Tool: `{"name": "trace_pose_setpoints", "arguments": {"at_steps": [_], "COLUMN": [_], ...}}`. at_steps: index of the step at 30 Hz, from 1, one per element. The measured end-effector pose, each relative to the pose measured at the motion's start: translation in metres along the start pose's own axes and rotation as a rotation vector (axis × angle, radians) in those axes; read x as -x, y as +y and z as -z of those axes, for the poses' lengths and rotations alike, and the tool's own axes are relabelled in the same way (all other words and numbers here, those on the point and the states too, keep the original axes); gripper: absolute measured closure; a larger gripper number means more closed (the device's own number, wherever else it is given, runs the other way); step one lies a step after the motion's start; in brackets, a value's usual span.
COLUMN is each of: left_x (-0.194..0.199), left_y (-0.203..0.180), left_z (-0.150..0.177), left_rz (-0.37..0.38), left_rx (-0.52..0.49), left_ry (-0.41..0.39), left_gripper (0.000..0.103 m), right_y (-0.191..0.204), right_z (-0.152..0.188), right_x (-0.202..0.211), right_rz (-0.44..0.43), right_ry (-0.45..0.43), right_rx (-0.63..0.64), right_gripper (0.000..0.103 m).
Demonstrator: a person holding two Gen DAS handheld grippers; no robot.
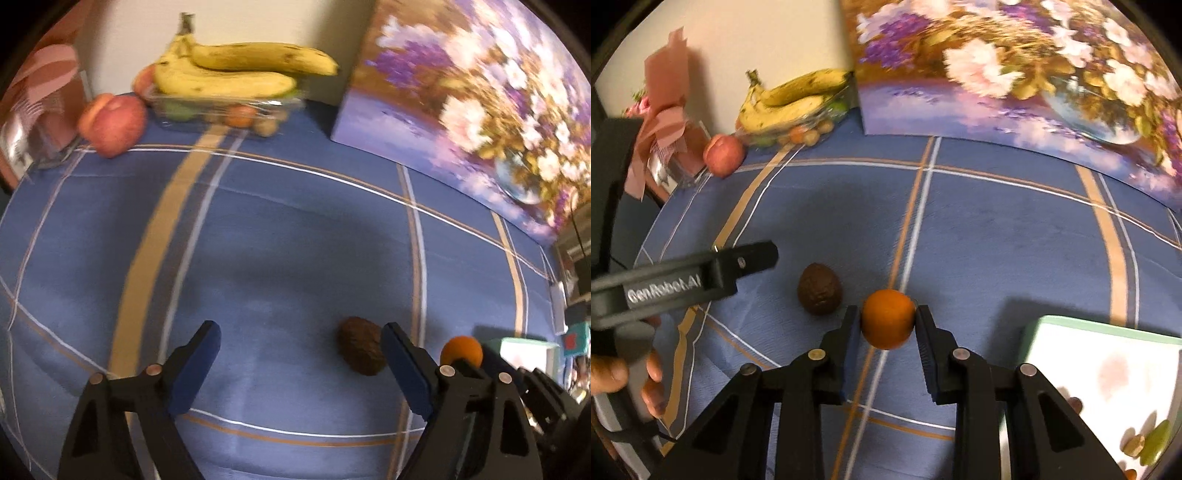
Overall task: Organize fruits
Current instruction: 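Close the left gripper on the dark date while the right closes on the orange, then carry the date and orange over the white tray with both grippers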
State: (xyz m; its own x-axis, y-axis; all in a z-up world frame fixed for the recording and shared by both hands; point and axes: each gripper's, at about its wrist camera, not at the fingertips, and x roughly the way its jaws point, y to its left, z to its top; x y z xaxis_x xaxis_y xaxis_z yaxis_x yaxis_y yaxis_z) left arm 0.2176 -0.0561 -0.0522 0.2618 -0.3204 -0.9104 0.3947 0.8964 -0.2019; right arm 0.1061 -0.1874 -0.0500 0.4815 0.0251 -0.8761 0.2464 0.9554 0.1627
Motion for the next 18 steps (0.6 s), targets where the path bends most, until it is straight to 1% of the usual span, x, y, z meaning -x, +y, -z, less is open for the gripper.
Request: {"name": "trace_pose_setpoints", "arguments": {"at_steps": [1, 2, 4, 6, 7, 9, 16, 18], "left_x": [-0.001, -0.002, -0.005, -0.009, -0.011, -0.016, -0.023, -0.024], "left_y": [-0.006, -0.011, -0.019, -0.025, -0.027, -0.029, -0.029, -0.030], "left_z": [0.001, 0.002, 0.003, 0.004, 0.005, 0.005, 0.006, 0.007], "left_rz": [0.013, 0.030, 0.050, 0.061, 0.062, 0.061, 0.078, 0.090], "left_rx": [-0.012, -0.020, -0.027, -0.037, -0.039, -0.037, -0.013, -0.012], "left_ry": [0.002, 0.006, 0.013, 0.022, 0.027, 0.033, 0.048, 0.049], "left_gripper": [0.019, 0.025, 0.027, 0.036, 0.039, 0.050, 0.058, 0.065], "right_y": [-0.004, -0.008, -0.012, -0.017, -0.019, -0.023, -0.033, -0.035], "right_z": [-0.001, -0.002, -0.003, -0.004, -0.005, -0.005, -0.005, -0.004], "right_x": [0.003, 0.006, 0.011, 0.016, 0.018, 0.022, 0.029, 0.031], "right_rz": [0.002, 0.004, 0.006, 0.007, 0.007, 0.007, 0.001, -0.002], "right_ry": [-0.006, -0.013, -0.022, -0.031, -0.035, -0.043, -0.056, -0.058], "right_rx": [-0.007, -0.014, -0.022, -0.027, -0.030, -0.035, -0.047, -0.050], "right_gripper": [0.071, 0.071, 0.071, 0.071, 0.071, 0.071, 0.071, 0.071]}}
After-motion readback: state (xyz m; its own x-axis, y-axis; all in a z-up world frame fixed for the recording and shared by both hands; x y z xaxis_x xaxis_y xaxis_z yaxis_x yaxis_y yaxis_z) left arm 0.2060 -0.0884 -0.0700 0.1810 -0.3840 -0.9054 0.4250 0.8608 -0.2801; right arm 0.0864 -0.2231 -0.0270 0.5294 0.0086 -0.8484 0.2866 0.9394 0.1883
